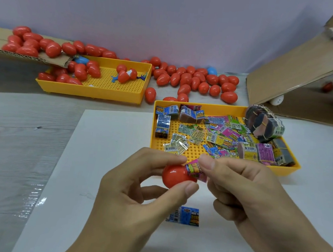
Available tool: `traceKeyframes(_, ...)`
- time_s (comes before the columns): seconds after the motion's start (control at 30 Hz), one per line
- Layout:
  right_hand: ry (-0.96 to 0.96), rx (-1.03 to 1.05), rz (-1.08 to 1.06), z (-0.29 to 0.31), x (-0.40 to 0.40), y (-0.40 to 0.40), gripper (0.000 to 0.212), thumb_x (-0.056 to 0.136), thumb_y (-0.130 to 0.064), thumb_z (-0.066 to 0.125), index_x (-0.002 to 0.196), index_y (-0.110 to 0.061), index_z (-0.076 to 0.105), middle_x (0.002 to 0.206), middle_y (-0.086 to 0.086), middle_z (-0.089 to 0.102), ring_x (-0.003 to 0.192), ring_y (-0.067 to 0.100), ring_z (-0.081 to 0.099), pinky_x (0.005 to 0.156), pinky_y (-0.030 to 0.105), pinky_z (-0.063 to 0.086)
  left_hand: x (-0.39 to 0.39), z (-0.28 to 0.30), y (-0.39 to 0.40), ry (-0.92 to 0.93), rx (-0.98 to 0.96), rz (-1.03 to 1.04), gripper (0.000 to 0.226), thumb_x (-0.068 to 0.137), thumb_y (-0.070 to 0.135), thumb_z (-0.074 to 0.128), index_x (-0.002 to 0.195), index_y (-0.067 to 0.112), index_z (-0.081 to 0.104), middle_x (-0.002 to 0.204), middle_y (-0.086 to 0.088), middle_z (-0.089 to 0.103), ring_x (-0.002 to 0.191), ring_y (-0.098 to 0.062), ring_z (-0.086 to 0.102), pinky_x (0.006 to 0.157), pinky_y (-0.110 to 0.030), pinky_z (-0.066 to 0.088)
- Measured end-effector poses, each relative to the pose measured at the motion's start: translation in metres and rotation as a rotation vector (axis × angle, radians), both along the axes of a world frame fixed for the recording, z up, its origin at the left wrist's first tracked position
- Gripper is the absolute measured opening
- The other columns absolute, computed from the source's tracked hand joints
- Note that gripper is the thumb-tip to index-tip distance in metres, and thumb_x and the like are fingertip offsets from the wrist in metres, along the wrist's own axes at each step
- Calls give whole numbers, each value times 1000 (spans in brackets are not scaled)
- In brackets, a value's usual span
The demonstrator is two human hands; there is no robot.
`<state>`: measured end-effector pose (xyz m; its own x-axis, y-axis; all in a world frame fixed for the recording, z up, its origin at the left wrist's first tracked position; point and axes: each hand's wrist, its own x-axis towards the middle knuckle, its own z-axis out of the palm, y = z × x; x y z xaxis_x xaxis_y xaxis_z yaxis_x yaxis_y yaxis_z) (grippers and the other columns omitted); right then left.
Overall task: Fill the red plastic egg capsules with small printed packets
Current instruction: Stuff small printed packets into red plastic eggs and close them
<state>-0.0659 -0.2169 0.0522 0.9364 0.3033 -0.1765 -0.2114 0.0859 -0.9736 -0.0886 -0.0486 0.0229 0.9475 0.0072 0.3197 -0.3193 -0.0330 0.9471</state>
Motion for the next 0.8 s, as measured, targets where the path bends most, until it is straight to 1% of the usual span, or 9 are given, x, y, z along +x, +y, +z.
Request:
traceKeyframes(0.1,-82,16,42,0,-1,0,27,64,-50,78,61,-24,75,46,-11,35,39,4,27,39,13,28,0,1,-1,24,-19,-8,29,71,28,80,99,26,77,96,-7,70,90,-33,71,63,-36,62)
traceKeyframes(0.17,-175,34,61,1,-3,1,23,66,-41,79,71,-19,79,44,-10,46,37,1,41,42,6,35,0,2,-1,27,-37,-7,27,71,28,80,97,25,77,94,-6,70,87,-31,71,62,-34,62)
traceKeyframes(0.27,-260,-30,10,0,-6,0,20,65,-36,80,72,-17,79,48,11,31,40,2,36,45,6,37,0,2,0,24,-33,2,26,69,30,80,95,26,77,95,-6,70,86,-30,72,63,-33,62)
traceKeyframes(0.3,-300,-82,-16,-1,-6,0,20,65,-38,80,73,-20,79,48,11,33,41,3,35,45,7,36,1,2,1,26,-29,9,27,69,30,80,95,27,77,96,-6,71,89,-30,72,65,-33,62)
traceKeyframes(0.37,-324,-94,-79,1,-4,-1,17,67,-37,84,71,-22,80,44,-6,44,39,1,39,44,6,34,2,3,2,23,-34,30,27,66,28,82,93,28,77,97,-5,72,93,-26,72,69,-28,61)
traceKeyframes(0.43,-269,-85,-121,3,0,-2,19,64,-36,86,68,-19,79,43,-12,45,37,2,38,42,7,32,3,5,3,17,-59,48,27,65,27,81,92,28,77,97,-4,73,93,-22,73,70,-22,59)
traceKeyframes(0.53,-134,-124,-77,2,2,-4,22,62,-36,88,59,-19,74,45,-9,30,41,10,21,40,20,22,4,7,5,30,-113,49,27,67,26,79,93,25,77,97,-6,73,90,-23,73,70,-23,59)
traceKeyframes(0.67,27,43,18,5,1,-2,26,66,-37,78,50,-24,63,53,-5,19,44,11,16,37,15,21,3,7,7,78,-133,2,28,70,29,74,97,26,77,100,-7,73,87,-26,74,72,-25,60)
traceKeyframes(0.8,84,77,38,6,1,-1,26,69,-32,76,47,-26,64,53,-6,17,43,9,16,36,14,19,2,7,7,60,-91,-21,27,74,28,72,100,24,77,101,-7,71,85,-27,74,71,-25,59)
